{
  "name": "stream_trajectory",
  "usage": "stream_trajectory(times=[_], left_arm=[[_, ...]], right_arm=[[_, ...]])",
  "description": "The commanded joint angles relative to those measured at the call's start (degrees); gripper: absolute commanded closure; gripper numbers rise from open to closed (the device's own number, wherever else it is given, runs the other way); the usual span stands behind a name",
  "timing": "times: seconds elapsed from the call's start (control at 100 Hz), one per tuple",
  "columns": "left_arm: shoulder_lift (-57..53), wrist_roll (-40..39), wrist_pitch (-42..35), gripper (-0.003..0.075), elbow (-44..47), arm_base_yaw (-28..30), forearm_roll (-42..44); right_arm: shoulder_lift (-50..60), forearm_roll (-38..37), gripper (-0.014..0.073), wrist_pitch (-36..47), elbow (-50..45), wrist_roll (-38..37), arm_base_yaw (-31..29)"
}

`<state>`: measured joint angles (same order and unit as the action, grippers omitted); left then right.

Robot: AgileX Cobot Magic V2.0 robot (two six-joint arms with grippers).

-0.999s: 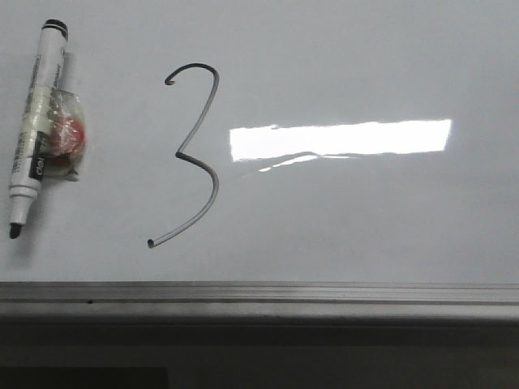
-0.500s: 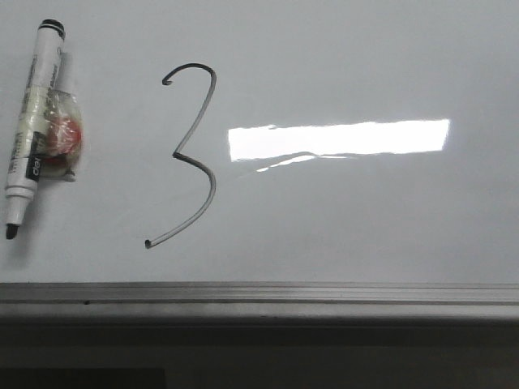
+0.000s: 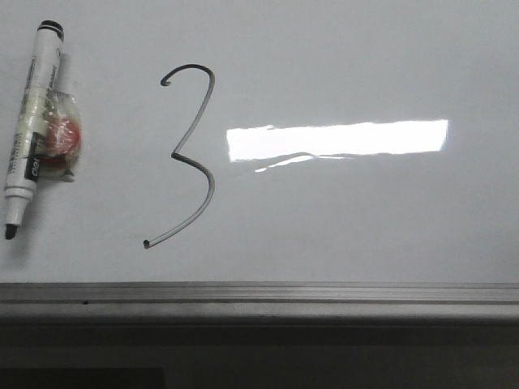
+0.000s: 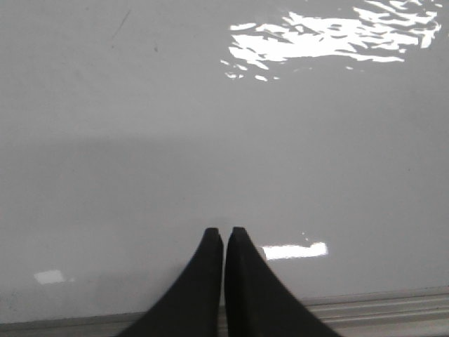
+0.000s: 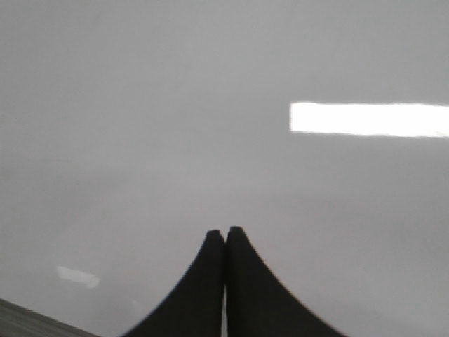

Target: Write number 3 on whiteboard

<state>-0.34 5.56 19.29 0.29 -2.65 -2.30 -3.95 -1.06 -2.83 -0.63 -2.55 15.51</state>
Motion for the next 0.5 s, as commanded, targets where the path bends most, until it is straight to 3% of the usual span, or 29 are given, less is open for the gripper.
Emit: stream_trajectory(times=[0.0,0.26,0.49], left_arm=[[-1.42,-0.1,-3.18,0.0741,1.91,0.14,0.05],[-1.42,-0.1,-3.48,0.0741,1.91,0.14,-0.06],[-1.42,-0.1,-3.48,0.0741,1.91,0.14,-0.06]], right_arm=[[0.53,-0.22,0.0648,1.83,-1.37,0.73,-2.99],[5.34,-0.31,0.0648,-10.29,-1.37,0.73,-7.6],[5.34,-0.31,0.0648,-15.23,-1.37,0.73,-9.41]])
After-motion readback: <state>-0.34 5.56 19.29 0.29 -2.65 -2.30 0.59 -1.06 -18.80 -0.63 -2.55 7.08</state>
